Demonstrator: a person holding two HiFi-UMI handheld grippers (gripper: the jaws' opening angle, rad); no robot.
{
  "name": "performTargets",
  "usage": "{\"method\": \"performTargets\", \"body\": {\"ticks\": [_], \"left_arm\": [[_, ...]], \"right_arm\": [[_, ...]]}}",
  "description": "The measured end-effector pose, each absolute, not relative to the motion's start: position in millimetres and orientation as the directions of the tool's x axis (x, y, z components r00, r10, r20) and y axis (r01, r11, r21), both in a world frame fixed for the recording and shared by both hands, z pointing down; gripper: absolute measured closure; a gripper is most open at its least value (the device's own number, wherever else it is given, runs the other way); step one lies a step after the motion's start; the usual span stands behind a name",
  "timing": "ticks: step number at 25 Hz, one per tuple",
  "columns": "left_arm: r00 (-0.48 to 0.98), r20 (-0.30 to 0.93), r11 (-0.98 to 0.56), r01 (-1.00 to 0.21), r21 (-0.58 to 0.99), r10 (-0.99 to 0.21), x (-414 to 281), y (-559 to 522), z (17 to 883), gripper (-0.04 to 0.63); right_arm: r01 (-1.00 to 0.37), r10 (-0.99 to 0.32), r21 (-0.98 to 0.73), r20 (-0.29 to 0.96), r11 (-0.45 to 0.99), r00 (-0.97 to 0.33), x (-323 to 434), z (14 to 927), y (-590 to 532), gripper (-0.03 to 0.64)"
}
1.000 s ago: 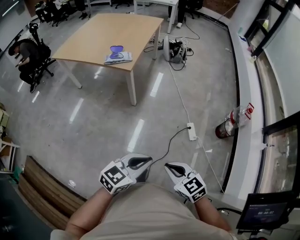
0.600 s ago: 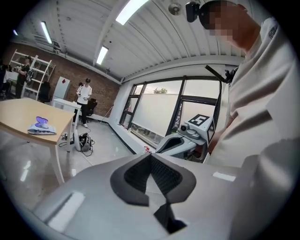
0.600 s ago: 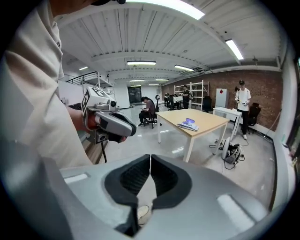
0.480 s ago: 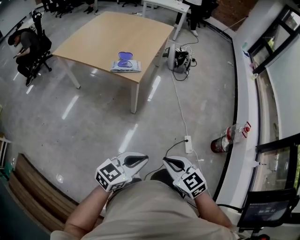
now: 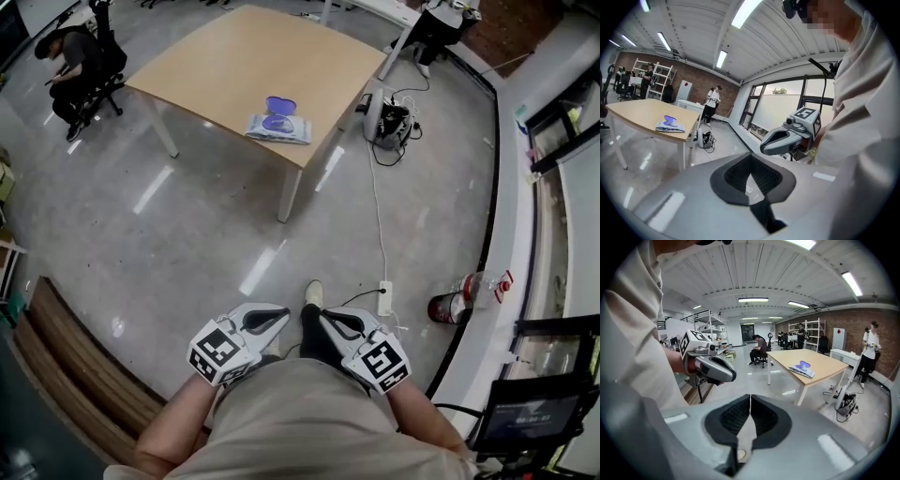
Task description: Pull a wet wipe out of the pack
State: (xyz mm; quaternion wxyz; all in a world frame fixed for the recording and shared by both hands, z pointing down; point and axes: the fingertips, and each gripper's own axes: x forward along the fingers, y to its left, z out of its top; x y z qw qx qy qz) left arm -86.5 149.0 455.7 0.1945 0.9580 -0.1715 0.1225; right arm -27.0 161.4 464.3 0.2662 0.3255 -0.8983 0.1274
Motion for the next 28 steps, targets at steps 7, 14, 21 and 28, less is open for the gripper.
{"method": "performTargets", "body": {"ticks": [7, 14, 21, 28], "left_arm": [[0.868, 0.35, -0.832, -0.462, 0.306, -0.352, -53, 67, 458, 0.591], [0.837, 0.392, -0.842, -0.49, 0.224, -0.383, 12, -37, 440, 0.591], [0.805, 0.393, -0.821, -0.541, 0.182, -0.444, 43, -114, 445, 0.591], [0.779, 0.431, -0.786, -0.58, 0.216, -0.456, 15, -175, 469, 0.591]], "right_arm": [[-0.596, -0.469, -0.096, 0.524, 0.797, -0.711, 6, 473, 77, 0.611], [-0.573, -0.456, -0.115, 0.489, 0.811, -0.744, 67, 472, -28, 0.611], [-0.538, -0.41, -0.132, 0.505, 0.833, -0.76, 107, 493, -105, 0.611], [-0.528, -0.39, -0.13, 0.532, 0.839, -0.751, 87, 515, -172, 0.611]]}}
